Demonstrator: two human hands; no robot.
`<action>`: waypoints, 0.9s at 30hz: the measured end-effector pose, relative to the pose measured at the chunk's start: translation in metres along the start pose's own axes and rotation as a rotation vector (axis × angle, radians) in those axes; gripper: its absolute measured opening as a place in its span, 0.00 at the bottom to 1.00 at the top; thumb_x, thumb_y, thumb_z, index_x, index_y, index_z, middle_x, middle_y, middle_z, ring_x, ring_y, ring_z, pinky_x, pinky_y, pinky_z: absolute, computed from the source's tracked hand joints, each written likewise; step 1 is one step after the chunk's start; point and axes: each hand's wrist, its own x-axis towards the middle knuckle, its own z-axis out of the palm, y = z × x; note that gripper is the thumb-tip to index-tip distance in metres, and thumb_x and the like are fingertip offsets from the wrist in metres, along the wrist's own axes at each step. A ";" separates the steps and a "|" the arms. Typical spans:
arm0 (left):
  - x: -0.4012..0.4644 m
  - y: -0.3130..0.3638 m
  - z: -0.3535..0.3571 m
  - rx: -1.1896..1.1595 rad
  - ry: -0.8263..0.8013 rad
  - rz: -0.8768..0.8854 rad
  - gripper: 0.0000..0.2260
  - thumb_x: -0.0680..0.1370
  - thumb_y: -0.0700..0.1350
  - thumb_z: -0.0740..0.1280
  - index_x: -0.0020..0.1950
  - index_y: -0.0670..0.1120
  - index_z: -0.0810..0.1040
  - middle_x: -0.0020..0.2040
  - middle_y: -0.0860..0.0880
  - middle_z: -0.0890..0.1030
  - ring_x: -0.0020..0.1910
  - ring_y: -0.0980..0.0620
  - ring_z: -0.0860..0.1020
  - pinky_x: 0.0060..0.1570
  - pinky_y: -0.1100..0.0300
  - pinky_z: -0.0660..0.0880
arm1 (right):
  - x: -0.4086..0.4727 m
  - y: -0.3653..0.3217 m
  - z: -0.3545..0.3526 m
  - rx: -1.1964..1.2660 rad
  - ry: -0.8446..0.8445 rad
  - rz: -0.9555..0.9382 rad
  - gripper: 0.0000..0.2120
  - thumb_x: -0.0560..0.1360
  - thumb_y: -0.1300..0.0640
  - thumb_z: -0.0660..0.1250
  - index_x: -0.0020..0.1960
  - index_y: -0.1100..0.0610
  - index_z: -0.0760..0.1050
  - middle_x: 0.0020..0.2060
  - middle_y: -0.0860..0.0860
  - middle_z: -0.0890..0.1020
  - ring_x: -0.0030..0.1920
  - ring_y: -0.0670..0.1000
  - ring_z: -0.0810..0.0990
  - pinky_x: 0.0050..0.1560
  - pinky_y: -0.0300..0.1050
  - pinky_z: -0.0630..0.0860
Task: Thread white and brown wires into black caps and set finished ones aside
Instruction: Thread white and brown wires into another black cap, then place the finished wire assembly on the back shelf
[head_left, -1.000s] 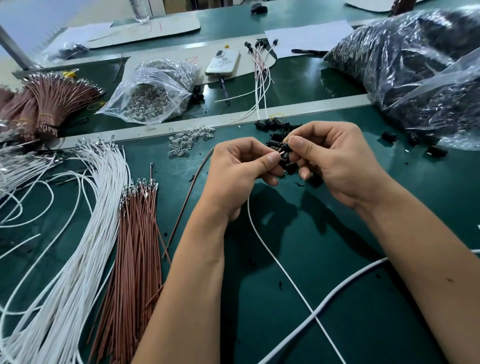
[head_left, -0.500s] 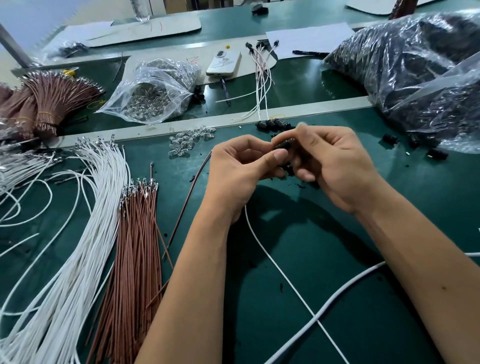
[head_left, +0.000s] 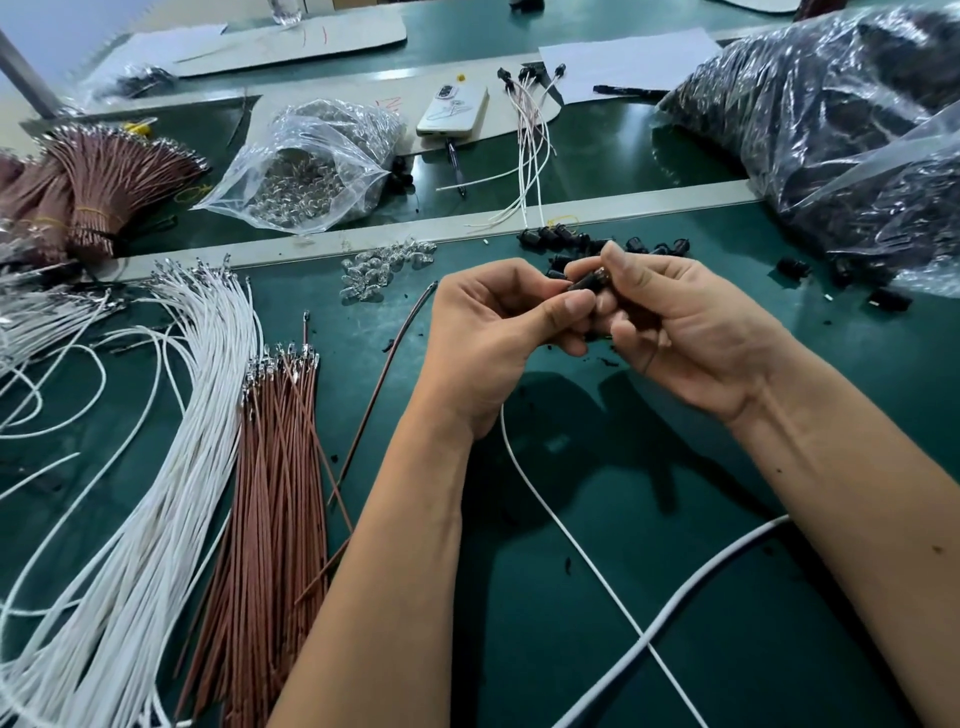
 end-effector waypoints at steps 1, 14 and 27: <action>0.000 0.000 -0.001 0.007 0.007 0.001 0.05 0.70 0.33 0.73 0.38 0.37 0.78 0.34 0.40 0.82 0.30 0.47 0.81 0.34 0.56 0.80 | 0.000 -0.001 0.000 -0.009 0.001 0.012 0.12 0.73 0.50 0.69 0.44 0.55 0.89 0.30 0.48 0.81 0.27 0.41 0.80 0.30 0.29 0.77; 0.004 -0.003 -0.002 0.065 0.035 -0.008 0.06 0.71 0.33 0.74 0.38 0.37 0.78 0.35 0.43 0.84 0.29 0.48 0.81 0.34 0.58 0.79 | 0.001 -0.001 0.003 -0.010 0.046 0.025 0.11 0.73 0.50 0.70 0.44 0.56 0.88 0.30 0.48 0.80 0.28 0.42 0.80 0.31 0.30 0.78; 0.072 0.052 0.032 -0.243 0.507 -0.185 0.07 0.74 0.42 0.77 0.44 0.45 0.79 0.39 0.49 0.81 0.40 0.52 0.74 0.39 0.61 0.71 | 0.024 -0.009 0.032 -0.519 -0.012 -0.209 0.10 0.82 0.57 0.69 0.50 0.65 0.77 0.30 0.45 0.80 0.25 0.45 0.71 0.21 0.36 0.62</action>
